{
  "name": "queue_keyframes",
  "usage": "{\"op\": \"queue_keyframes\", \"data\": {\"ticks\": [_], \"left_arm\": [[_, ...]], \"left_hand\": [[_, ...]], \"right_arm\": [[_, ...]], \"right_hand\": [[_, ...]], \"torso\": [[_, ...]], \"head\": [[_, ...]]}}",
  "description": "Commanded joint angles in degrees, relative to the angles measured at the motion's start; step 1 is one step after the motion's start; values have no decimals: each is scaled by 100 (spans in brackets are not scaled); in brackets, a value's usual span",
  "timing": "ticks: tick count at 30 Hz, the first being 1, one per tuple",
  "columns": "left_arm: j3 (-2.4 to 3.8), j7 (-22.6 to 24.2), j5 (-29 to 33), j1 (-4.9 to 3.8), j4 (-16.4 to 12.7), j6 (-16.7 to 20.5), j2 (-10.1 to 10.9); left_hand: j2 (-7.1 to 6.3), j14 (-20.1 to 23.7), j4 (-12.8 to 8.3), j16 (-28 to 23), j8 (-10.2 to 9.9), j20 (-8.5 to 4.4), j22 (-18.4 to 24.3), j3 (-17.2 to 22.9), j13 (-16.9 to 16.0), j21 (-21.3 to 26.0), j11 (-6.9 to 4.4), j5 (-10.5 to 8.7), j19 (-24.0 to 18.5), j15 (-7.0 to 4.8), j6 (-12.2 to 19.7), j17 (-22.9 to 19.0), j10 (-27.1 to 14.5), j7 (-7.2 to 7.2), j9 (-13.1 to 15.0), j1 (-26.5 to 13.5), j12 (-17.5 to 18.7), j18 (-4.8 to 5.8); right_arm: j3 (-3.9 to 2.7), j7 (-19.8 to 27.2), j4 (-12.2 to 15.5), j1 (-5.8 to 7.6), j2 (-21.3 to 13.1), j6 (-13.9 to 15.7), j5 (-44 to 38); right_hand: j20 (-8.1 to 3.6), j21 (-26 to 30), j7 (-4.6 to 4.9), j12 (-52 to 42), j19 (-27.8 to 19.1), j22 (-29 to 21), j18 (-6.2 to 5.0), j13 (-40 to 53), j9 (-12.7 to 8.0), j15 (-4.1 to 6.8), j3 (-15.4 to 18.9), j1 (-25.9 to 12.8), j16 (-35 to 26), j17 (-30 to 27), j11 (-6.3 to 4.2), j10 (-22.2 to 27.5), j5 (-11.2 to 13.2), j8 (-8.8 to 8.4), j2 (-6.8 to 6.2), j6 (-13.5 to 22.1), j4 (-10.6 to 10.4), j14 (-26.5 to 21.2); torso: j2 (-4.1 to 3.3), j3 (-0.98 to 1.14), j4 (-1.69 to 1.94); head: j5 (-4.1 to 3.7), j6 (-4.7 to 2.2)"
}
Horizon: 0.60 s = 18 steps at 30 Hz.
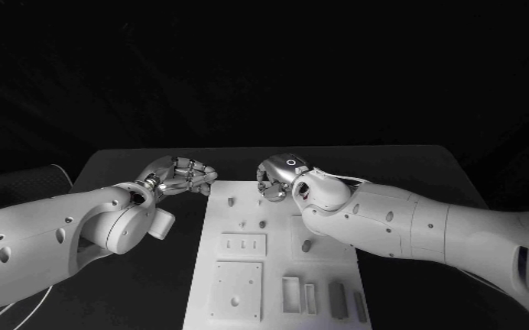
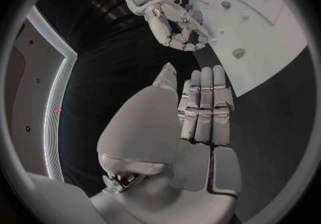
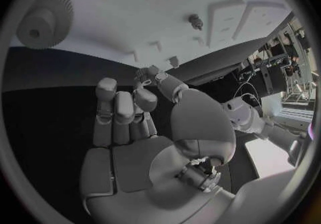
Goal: Assemble the parts on the task board
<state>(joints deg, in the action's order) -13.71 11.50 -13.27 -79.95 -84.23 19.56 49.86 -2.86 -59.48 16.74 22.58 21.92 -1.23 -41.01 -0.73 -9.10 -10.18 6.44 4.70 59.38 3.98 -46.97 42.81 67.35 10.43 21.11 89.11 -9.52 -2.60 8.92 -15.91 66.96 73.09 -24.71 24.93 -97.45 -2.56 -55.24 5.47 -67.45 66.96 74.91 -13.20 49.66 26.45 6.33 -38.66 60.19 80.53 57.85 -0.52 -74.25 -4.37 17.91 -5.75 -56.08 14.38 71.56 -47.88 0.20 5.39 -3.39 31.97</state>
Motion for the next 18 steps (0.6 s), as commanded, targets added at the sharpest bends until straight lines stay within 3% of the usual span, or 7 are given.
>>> {"op": "queue_keyframes", "data": {"ticks": [1, 12, 18], "left_arm": [[5, 39, -37, -10, -15, 12, -20], [5, 56, -229, -10, -15, 13, -29], [5, 55, -235, -10, -14, 13, -23]], "left_hand": [[-5, -10, -5, -38, -40, -38, 1, -3, -6, 27, -12, 20, 2, 5, -39, 11, 37, -11, -1, 43, 41, -46], [-8, -10, -6, -46, -45, -39, 0, -5, -9, 31, -11, 20, 2, 6, -39, 18, 36, -11, -1, 47, 46, -45], [-12, -9, -6, -51, -47, -39, 0, -7, -10, 34, -11, 20, 1, 6, -38, 22, 35, -10, 0, 49, 49, -43]], "right_arm": [[2, -24, -37, -16, 37, 9, -123], [2, -68, -125, -48, 95, -45, -151], [2, -69, -157, -50, 101, -51, -163]], "right_hand": [[-19, -24, 32, -4, 9, 88, -180, -7, 10, 6, -10, -5, 29, -9, -15, -19, -15, 22, -63, -76, -18, 50], [-21, -24, 32, -3, 9, 88, -180, -9, 11, 6, -11, -2, 29, -11, -15, -20, -14, 20, -79, -75, -15, 51], [-23, -25, 31, -2, 9, 88, -180, -10, 12, 6, -14, 6, 29, -13, -16, -21, -15, 19, -86, -76, -9, 52]], "torso": [[-2, 9, -7], [-4, 3, 16], [-3, 6, 0]], "head": [[19, 7], [65, 41], [75, 48]]}}
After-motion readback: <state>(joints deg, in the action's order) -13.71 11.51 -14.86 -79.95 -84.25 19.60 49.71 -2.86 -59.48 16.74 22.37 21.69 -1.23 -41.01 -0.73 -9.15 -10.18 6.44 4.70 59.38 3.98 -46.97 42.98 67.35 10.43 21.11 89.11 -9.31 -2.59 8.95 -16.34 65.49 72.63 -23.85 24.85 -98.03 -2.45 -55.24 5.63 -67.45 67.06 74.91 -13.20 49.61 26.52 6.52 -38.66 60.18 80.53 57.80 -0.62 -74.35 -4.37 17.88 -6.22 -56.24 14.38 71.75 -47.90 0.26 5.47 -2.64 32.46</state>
